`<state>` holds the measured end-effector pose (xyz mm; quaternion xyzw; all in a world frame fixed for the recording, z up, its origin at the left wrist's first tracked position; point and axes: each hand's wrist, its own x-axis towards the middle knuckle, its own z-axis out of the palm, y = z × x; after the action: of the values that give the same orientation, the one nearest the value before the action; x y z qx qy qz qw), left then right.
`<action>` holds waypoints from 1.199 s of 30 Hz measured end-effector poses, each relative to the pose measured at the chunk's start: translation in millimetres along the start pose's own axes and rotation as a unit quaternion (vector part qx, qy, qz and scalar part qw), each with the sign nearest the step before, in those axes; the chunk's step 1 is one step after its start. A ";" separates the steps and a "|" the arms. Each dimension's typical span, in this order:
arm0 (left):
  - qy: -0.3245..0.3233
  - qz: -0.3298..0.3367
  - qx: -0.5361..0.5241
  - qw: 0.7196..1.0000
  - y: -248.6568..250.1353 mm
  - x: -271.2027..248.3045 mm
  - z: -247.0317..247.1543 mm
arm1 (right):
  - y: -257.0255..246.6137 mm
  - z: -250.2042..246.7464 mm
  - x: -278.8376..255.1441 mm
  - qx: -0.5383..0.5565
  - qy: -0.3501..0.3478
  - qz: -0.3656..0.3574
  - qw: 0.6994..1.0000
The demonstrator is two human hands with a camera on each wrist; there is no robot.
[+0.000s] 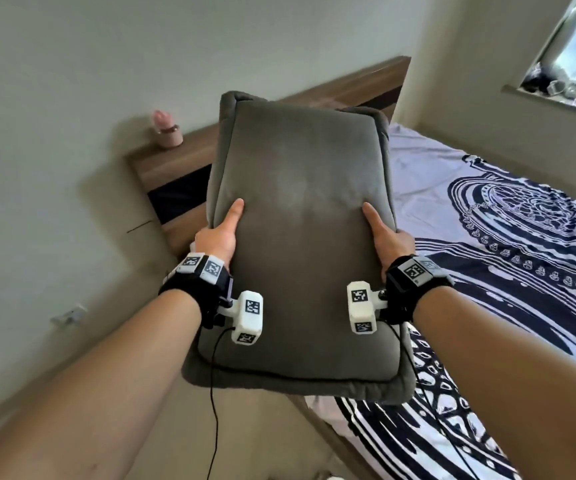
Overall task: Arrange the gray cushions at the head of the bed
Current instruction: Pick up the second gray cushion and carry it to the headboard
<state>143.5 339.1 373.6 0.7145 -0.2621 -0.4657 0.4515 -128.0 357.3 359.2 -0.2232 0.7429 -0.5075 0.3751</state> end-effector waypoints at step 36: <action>-0.155 0.028 0.148 0.976 141.6 403.4 191.5 | -51.4 266.5 257.4 0.091 0.163 0.142 0.972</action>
<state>150.2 -122.9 296.2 0.6848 -0.4153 -0.5140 0.3073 -80.9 -2.2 267.2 0.0056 0.7691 -0.5439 0.3357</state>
